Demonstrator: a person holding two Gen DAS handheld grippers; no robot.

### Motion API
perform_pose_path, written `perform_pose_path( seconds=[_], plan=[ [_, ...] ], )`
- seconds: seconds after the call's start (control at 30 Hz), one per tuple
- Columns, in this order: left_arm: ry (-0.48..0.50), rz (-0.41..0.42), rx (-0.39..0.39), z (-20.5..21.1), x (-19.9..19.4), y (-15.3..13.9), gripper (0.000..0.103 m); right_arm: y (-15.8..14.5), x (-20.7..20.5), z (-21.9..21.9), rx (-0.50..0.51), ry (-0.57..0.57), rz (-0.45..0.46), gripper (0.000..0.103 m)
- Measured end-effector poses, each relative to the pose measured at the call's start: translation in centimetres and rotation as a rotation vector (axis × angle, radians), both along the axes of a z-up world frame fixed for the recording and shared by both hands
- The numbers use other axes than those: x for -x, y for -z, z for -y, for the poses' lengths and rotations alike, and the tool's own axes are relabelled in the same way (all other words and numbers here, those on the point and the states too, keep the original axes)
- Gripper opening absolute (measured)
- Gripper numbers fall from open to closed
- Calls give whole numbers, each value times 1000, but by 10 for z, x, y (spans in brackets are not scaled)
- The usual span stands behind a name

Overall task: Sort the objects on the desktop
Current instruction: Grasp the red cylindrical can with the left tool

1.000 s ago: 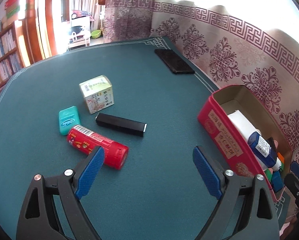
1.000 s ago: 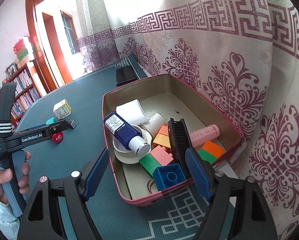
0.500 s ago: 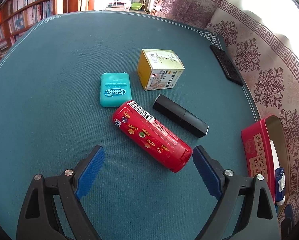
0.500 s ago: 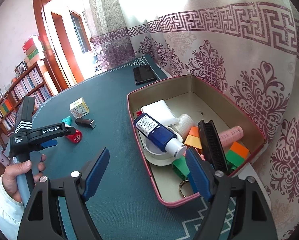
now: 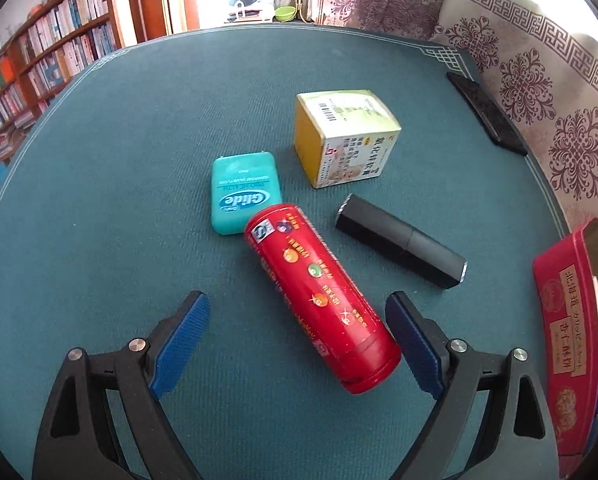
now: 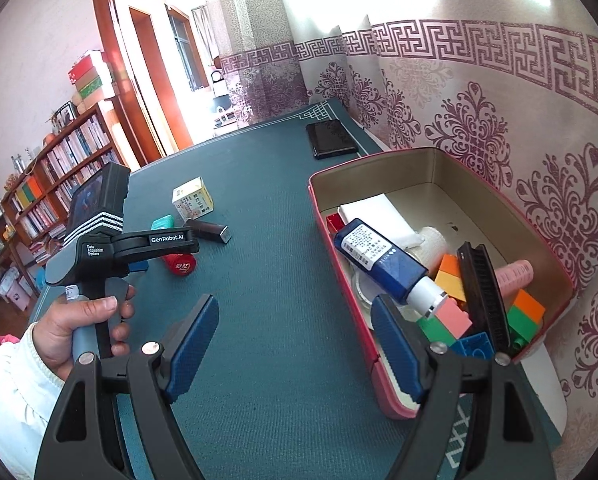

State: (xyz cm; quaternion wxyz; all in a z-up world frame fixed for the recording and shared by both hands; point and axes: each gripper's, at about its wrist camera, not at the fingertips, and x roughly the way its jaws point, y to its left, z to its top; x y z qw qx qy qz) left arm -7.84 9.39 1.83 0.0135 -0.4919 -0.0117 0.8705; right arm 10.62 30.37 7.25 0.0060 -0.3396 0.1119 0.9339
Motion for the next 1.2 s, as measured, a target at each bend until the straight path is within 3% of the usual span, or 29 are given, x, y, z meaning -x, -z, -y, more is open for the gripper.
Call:
perform_pose_path(
  seconds=[0.1, 0.3, 0.37, 0.47, 0.5, 0.53, 0.6, 0.73, 1.2],
  plan=[
    [-15, -12, 33, 13, -2, 2, 92, 2, 2, 3, -2, -11, 10, 82],
    [-6, -35, 29, 33, -4, 1, 91, 6, 6, 9, -1, -24, 24, 82],
    [16, -57, 39, 33, -6, 1, 85, 5, 8, 14, -9, -35, 26, 82],
    [54, -84, 27, 33, -9, -3, 57, 4, 11, 21, -27, -54, 28, 82],
    [59, -88, 19, 35, -10, -4, 41, 4, 12, 23, -33, -61, 30, 82],
    [62, -87, 7, 39, -11, -5, 39, 4, 14, 25, -38, -69, 33, 82],
    [66, -89, -27, 47, -14, -6, 38, 4, 20, 29, -45, -88, 43, 82],
    [68, -112, -1, 56, -26, -6, 38, 5, 36, 38, -66, -122, 67, 82],
    [67, -138, -42, 57, -22, -1, 38, 20, 131, 85, -107, -267, 205, 82]
  ],
)
